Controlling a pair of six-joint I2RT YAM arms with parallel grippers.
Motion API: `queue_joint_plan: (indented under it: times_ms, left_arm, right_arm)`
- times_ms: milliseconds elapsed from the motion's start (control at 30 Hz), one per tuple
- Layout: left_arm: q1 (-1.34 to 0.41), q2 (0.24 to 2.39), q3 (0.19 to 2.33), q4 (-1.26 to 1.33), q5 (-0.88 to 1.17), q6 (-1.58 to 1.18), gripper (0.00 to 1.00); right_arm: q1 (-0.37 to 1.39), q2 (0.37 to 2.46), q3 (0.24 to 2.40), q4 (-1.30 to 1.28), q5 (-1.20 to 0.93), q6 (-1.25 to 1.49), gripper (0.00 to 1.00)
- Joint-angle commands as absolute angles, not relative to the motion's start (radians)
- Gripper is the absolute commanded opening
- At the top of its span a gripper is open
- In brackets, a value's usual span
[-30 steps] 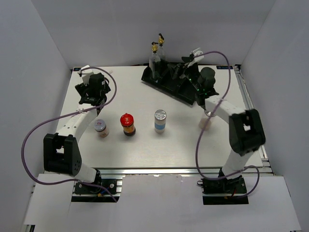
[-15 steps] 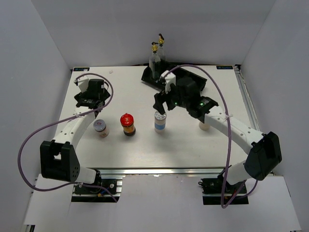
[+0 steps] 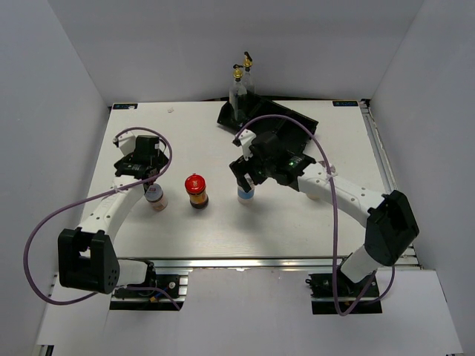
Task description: Organize the condiment bottles
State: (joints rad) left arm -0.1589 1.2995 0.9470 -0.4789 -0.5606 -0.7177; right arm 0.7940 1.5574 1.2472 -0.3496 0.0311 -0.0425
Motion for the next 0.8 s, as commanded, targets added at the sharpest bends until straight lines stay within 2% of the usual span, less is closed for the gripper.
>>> queue_joint_plan:
  times_ms: [0,67,167,200,267,300,467,533,767]
  left_arm:
    - [-0.155,1.262,0.945,-0.489,-0.572,-0.726,0.98]
    - [-0.155,1.267,0.943,-0.495,-0.574,-0.726,0.98]
    - [-0.153,1.270,0.950,-0.500,-0.587,-0.724,0.98]
    - [-0.155,1.270,0.951,-0.503,-0.592,-0.724,0.98]
    - [-0.153,1.270,0.957,-0.496,-0.598,-0.723,0.98]
    - [-0.155,1.270,0.960,-0.492,-0.598,-0.723,0.98]
    - [-0.153,1.273,0.974,-0.463,-0.600,-0.712,0.98]
    - [-0.155,1.284,0.986,-0.456,-0.603,-0.704,0.98]
    - [-0.153,1.350,1.051,-0.411,-0.610,-0.681,0.98]
  right_arm:
    - [0.801,1.587,1.275,-0.362,0.092,-0.055,0.89]
    - [0.799,1.606,1.278,-0.377,0.100,-0.054,0.89]
    - [0.802,1.612,1.281,-0.382,0.089,-0.058,0.72]
    - [0.802,1.609,1.285,-0.376,0.089,-0.057,0.51]
    - [0.802,1.591,1.302,-0.361,0.089,-0.061,0.29]
    - [0.802,1.582,1.308,-0.332,0.089,-0.063,0.24]
    - [0.775,1.539,1.371,-0.259,0.135,-0.090,0.17]
    - [0.712,1.555,1.439,-0.252,0.179,-0.078,0.10]
    - [0.500,1.747,1.684,-0.209,0.141,-0.041,0.08]
